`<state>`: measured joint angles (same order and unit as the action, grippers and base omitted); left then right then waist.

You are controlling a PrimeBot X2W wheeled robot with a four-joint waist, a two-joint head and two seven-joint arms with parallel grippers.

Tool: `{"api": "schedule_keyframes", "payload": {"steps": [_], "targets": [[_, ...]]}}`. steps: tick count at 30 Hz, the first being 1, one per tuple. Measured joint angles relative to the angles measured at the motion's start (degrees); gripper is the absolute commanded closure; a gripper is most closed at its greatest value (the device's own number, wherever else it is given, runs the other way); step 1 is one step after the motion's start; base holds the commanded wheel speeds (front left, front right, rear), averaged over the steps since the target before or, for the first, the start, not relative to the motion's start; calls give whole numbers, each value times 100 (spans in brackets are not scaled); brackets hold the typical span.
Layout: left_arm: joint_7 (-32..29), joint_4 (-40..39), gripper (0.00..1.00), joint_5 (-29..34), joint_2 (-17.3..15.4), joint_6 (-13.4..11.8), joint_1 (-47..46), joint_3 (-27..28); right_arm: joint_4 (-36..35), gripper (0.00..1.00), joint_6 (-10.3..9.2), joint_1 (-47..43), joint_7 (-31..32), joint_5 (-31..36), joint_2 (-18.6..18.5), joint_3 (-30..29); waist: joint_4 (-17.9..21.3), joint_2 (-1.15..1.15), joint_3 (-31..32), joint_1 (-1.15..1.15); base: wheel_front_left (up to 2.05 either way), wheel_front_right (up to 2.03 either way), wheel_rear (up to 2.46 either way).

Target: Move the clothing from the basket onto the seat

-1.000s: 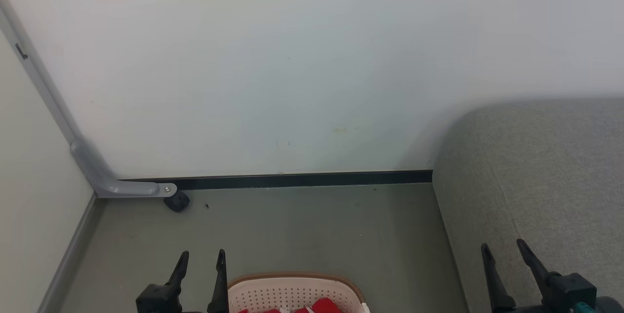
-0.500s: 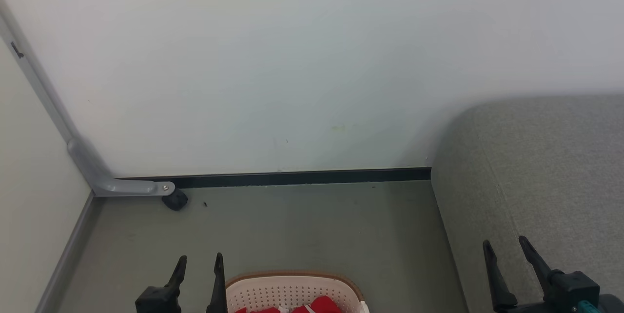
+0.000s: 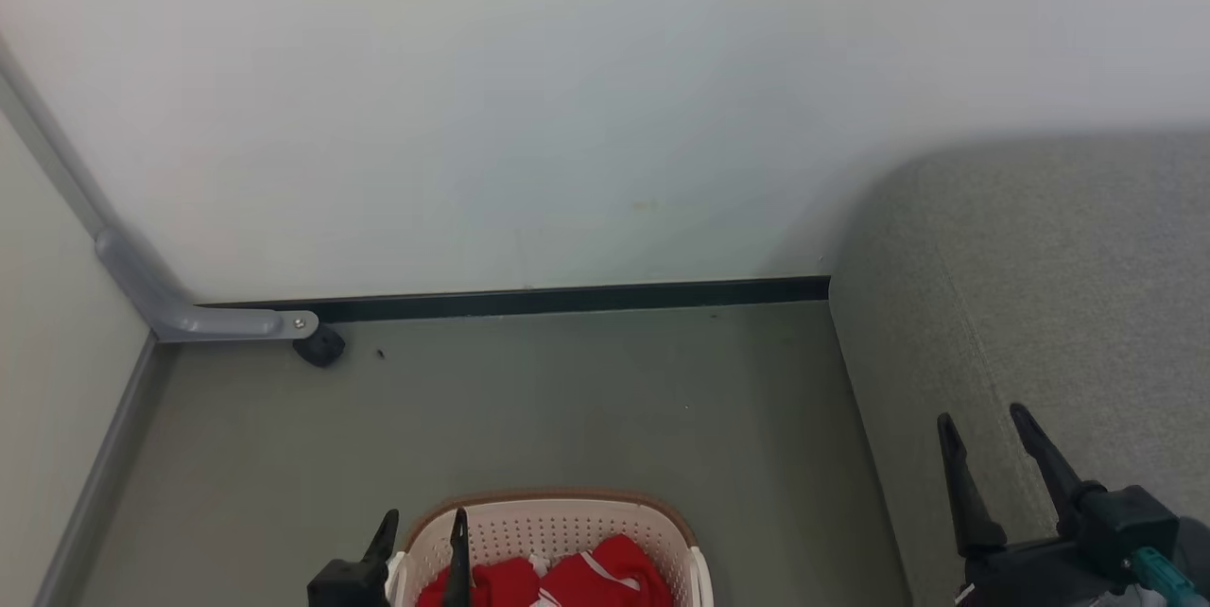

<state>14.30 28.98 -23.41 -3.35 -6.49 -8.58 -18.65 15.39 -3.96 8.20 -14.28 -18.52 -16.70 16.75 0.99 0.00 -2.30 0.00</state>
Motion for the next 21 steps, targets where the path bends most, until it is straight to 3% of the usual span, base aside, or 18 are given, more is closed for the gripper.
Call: {"api": "schedule_keyframes", "payload": {"steps": [13,21], "targets": [[-1,743,0,57,69,101,-749,-466,-651,0,0,534,-1,38,-60,-220,255,0,-868,0,0,0,0],[-122,1455,0,154,82,96,-1202,-636,-1037,0,0,957,-12,21,88,-260,535,1,-1499,1,0,0,0]]}}
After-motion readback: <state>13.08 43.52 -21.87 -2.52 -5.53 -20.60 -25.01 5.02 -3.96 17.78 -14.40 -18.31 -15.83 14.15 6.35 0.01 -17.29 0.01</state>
